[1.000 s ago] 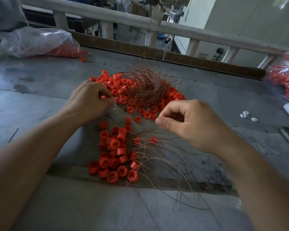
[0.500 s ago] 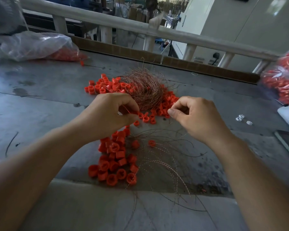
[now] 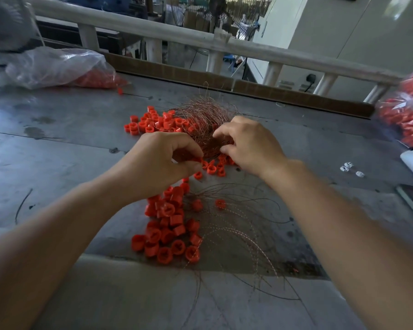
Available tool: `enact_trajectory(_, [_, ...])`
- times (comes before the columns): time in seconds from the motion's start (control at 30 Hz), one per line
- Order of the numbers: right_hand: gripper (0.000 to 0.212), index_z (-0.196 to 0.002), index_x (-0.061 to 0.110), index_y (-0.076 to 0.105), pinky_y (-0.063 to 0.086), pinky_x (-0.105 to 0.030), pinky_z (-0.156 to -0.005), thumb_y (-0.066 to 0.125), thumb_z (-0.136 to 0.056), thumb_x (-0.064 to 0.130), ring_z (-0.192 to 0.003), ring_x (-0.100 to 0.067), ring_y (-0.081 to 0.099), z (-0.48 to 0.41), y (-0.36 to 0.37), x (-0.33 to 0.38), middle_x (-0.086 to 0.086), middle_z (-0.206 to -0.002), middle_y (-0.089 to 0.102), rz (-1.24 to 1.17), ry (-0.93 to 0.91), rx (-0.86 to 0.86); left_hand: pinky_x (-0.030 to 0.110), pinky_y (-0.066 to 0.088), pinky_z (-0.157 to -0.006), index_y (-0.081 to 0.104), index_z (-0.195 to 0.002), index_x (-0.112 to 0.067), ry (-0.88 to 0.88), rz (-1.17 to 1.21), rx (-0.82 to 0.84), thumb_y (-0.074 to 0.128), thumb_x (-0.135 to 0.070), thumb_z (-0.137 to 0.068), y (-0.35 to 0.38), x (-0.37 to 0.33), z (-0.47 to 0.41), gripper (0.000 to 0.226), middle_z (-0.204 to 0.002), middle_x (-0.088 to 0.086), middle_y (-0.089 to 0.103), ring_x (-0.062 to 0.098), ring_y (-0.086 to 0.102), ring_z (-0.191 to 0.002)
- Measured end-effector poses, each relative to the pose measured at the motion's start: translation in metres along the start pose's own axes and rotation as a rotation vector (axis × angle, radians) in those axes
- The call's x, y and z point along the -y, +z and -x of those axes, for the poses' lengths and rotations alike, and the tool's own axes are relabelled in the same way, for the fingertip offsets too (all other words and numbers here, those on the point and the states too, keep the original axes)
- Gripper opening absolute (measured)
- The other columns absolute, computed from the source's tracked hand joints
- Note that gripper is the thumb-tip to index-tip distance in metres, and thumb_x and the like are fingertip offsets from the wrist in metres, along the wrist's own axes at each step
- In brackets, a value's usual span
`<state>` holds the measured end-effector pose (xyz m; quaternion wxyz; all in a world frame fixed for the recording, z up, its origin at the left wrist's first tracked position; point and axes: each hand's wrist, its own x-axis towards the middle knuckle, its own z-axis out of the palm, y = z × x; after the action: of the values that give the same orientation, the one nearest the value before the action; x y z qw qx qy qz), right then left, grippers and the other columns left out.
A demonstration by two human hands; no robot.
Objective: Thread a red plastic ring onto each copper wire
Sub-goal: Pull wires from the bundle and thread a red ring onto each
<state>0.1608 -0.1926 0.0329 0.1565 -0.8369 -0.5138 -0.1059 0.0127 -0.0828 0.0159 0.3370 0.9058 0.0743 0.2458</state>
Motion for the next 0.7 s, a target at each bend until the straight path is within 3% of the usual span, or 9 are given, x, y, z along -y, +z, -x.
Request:
enact_trajectory(0.1, [0.016,-0.100,0.016,0.069,0.047,-0.034,-0.075,0.061,-0.086,0.016,-0.091,-0.021,0.058,0.002,0.002,0.000,-0.002,-0.095,0.061,-0.024,-0.034,-0.050,-0.002,0.038,-0.063,0.058,-0.076,-0.042,0.003,0.008,0.000,0.072,-0.017,-0.075,0.000,0.000,-0.001,0.029,-0.076,-0.021,0.062,-0.017,0.056,-0.073])
enact_trajectory(0.23, [0.018,-0.101,0.012,0.070,0.048,-0.037,-0.080,0.060,-0.087,0.013,-0.094,-0.021,0.059,0.009,-0.001,0.000,-0.006,-0.098,0.065,-0.090,-0.059,-0.156,-0.001,0.039,-0.063,0.058,-0.076,-0.041,-0.003,0.016,0.004,0.072,-0.017,-0.076,0.001,0.000,-0.001,0.028,-0.077,-0.019,0.063,-0.015,0.056,-0.074])
enact_trajectory(0.37, [0.017,-0.099,0.009,0.070,0.047,-0.030,-0.082,0.058,-0.088,0.010,-0.089,-0.017,0.061,0.017,-0.007,0.003,-0.007,-0.098,0.068,-0.204,-0.019,-0.226,0.000,0.041,-0.064,0.057,-0.076,-0.043,-0.003,0.001,0.013,0.072,-0.017,-0.076,0.002,0.001,0.000,0.029,-0.078,-0.018,0.065,-0.010,0.058,-0.076])
enact_trajectory(0.47, [0.014,-0.091,0.013,0.066,0.048,-0.025,-0.071,0.054,-0.090,0.007,-0.073,-0.010,0.060,0.022,-0.017,0.006,-0.002,-0.082,0.067,-0.424,0.052,-0.279,-0.001,0.041,-0.065,0.057,-0.076,-0.043,-0.003,0.002,-0.002,0.072,-0.015,-0.076,0.003,0.001,0.000,0.032,-0.077,-0.019,0.064,-0.011,0.058,-0.077])
enact_trajectory(0.57, [0.024,-0.085,0.023,0.057,0.051,-0.025,-0.078,0.048,-0.092,0.002,-0.079,-0.007,0.062,0.030,-0.025,0.011,0.006,-0.080,0.063,-0.713,0.032,-0.346,0.000,0.043,-0.065,0.057,-0.077,-0.044,0.001,0.045,-0.027,0.072,-0.012,-0.075,0.002,0.000,0.000,0.035,-0.076,-0.020,0.063,-0.010,0.059,-0.077])
enact_trajectory(0.7, [0.025,-0.099,0.027,0.059,0.047,-0.019,-0.080,0.050,-0.090,0.005,-0.084,-0.003,0.058,0.045,-0.026,0.021,0.011,-0.086,0.059,-0.676,-0.116,-0.423,0.003,0.045,-0.063,0.060,-0.080,-0.043,0.004,0.135,-0.027,0.072,-0.008,-0.074,0.000,-0.001,0.001,0.037,-0.073,-0.023,0.066,-0.008,0.062,-0.072])
